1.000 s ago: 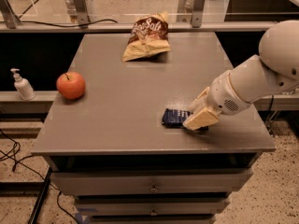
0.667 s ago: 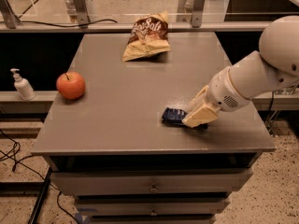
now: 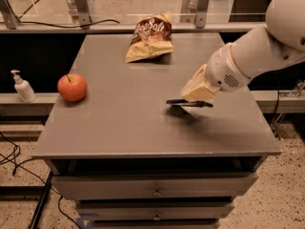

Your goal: Move rxbar blueberry near apple

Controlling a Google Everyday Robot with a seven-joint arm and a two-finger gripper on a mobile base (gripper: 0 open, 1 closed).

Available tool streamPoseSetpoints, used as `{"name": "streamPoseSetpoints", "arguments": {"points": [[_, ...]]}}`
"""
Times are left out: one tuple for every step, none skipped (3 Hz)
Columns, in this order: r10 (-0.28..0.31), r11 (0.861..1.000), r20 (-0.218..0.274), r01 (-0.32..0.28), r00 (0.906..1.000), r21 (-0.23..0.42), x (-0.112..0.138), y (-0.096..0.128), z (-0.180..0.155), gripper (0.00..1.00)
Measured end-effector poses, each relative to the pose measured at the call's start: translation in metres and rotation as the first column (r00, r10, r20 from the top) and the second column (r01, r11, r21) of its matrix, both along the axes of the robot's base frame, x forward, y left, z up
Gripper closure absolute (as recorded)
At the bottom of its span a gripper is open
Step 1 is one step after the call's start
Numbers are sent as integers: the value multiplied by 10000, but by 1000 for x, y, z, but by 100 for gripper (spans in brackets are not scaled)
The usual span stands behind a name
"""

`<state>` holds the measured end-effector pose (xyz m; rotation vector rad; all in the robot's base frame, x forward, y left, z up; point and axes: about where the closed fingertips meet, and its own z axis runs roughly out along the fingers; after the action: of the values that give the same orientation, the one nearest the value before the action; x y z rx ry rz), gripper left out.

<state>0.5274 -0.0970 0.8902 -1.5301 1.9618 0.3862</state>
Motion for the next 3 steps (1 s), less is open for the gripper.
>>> {"name": "streamPoseSetpoints", "arguments": {"points": [[419, 9984, 585, -440, 9974, 353, 13, 19, 29, 100], [1046, 9910, 1122, -1131, 9882, 716, 21, 46, 56, 100], [1188, 9910, 950, -1239, 9884, 502, 20, 51, 47, 82]]}}
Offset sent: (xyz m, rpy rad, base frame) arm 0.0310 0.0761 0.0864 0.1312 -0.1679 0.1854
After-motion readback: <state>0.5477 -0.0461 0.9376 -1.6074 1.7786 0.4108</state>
